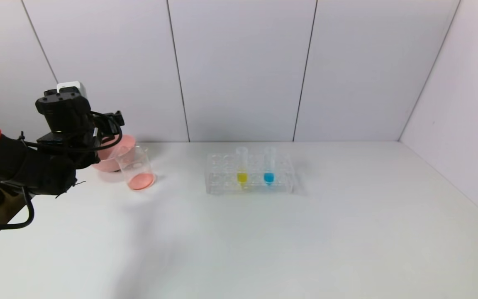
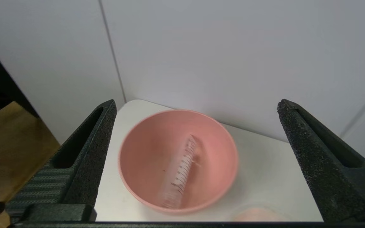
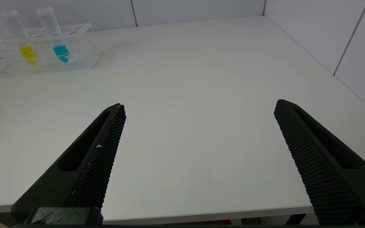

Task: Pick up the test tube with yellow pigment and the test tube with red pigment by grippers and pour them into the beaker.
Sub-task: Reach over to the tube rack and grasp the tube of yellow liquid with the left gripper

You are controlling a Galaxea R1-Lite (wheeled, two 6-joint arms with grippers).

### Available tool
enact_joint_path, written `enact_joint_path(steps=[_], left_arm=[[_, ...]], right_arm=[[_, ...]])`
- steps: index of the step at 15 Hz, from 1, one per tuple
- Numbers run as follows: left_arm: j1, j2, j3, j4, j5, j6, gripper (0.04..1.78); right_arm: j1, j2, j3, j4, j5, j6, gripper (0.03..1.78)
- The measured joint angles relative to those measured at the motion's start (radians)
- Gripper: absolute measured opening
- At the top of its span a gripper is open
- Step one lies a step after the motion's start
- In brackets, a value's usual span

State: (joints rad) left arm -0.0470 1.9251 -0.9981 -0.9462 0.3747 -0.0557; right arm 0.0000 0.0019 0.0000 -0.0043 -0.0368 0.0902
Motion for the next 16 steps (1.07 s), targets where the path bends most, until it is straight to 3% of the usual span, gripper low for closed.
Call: enact_joint_path(steps=[6,8,12,16], left_arm=[[-0.142,-0.372,0.290,0.267,-0.424,0.006,1.76],[-0.245,-0.461,0.347,0.348,-0.492,0.005,1.76],[-0.509,-0.532,0.390,0.449,-0.439,-0.022,1.76],[-0.695,-0.409,0.341,0.403,-0.191,-0.111,1.76]], right_arm=[[0.000,0.000,0.000,0.000,0.000,0.000,1.71],[0.000,0.000,0.000,0.000,0.000,0.000,1.71],[0.000,0.000,0.000,0.000,0.000,0.001,1.71],[0.000,0.000,0.000,0.000,0.000,0.000,1.71]])
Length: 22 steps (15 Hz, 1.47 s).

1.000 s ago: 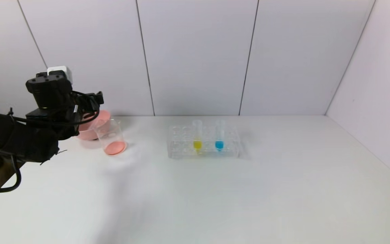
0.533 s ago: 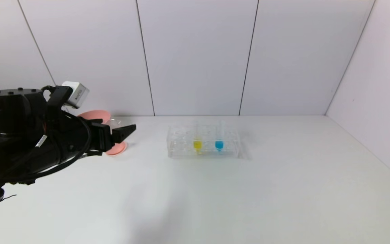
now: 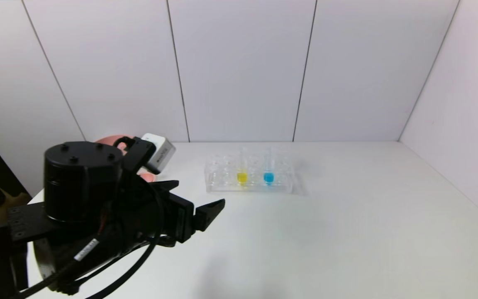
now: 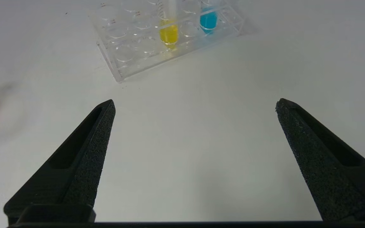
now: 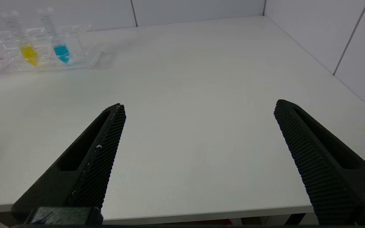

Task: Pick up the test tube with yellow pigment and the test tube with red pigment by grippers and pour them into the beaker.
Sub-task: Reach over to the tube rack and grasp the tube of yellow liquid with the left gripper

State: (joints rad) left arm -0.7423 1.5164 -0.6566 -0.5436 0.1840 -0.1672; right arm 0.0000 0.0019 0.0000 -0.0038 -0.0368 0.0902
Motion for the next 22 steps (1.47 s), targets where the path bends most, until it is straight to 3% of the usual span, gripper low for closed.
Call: enact_joint_path(steps=[5,8,14,22], left_arm=[[-0.099,0.330,-0.244,-0.137,0.349,-0.018,1.76],[-0.114,0.503,-0.420,-0.158,0.469,-0.023,1.76],[-0.111,0.718,-0.655,-0.163,0.542,-0.016,1.76],[-0.071,0.772,-0.700,-0.167,0.574,-0.011,1.76]], right_arm=[[0.000,0.000,0.000,0.000,0.000,0.000,1.71],[0.000,0.000,0.000,0.000,0.000,0.000,1.71],[0.000,0.000,0.000,0.000,0.000,0.000,1.71],[0.000,0.000,0.000,0.000,0.000,0.000,1.71]])
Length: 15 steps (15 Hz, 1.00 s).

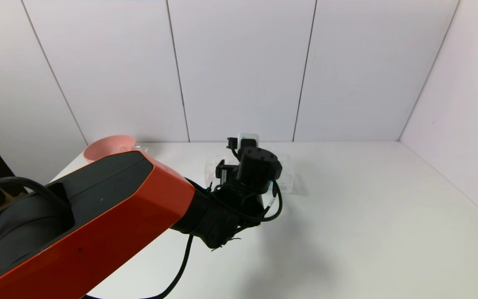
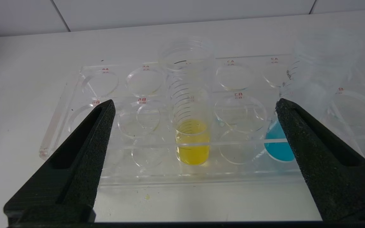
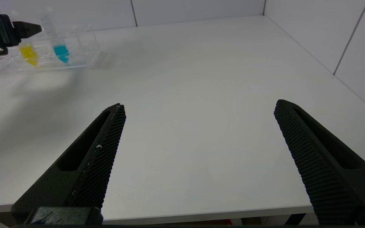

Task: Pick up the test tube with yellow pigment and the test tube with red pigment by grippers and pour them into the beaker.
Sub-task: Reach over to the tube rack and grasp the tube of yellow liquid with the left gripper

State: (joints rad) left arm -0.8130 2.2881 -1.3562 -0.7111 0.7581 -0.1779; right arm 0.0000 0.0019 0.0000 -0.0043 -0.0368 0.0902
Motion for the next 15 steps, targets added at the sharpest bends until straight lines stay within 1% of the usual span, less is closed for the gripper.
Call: enact_joint_path(steps=[8,12,14,15], left_arm=[[0.037,0.061,-0.114,0.000,0.000,0.037,1.76],[0.049,0.085,-0.140,0.001,0.000,0.040,1.76],[0.050,0.088,-0.142,0.001,0.000,0.039,1.67],[0.050,0.089,-0.142,0.001,0.000,0.039,1.59]], right_arm=[[0.000,0.000,0.000,0.000,0.000,0.000,1.71],[0.000,0.000,0.000,0.000,0.000,0.000,1.71],[0.000,0.000,0.000,0.000,0.000,0.000,1.71],[0.000,0.000,0.000,0.000,0.000,0.000,1.71]])
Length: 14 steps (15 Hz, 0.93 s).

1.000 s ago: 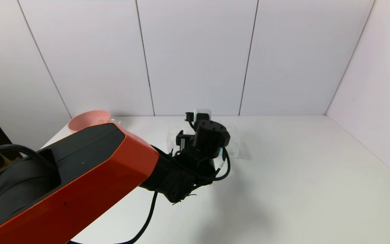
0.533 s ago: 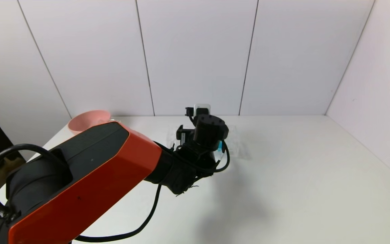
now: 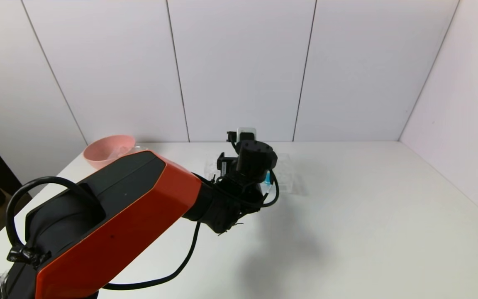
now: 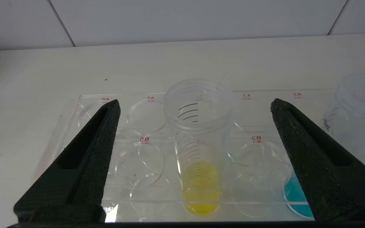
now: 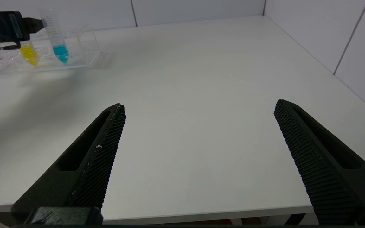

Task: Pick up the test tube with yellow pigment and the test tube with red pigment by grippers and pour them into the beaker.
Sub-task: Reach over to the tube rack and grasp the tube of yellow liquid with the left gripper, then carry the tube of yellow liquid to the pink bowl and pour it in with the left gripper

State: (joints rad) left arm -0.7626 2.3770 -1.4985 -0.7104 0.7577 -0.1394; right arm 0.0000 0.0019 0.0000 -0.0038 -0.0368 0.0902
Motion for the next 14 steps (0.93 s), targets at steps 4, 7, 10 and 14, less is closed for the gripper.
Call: enact_joint_path(steps=[4,7,10,14], left_arm=[[0.001,0.001,0.000,-0.001,0.000,0.000,0.99],[0.001,0.001,0.000,-0.002,0.000,-0.002,0.50],[0.001,-0.003,-0.007,0.000,0.000,0.000,0.46],[-0.004,-0.042,-0.015,-0.017,0.000,0.048,0.46]], right_arm=[[0.000,0.000,0.000,0.000,0.000,0.000,1.71],[0.000,0.000,0.000,0.000,0.000,0.001,1.71],[0.000,0.000,0.000,0.000,0.000,0.000,1.71],[0.000,0.000,0.000,0.000,-0.001,0.000,1.71]])
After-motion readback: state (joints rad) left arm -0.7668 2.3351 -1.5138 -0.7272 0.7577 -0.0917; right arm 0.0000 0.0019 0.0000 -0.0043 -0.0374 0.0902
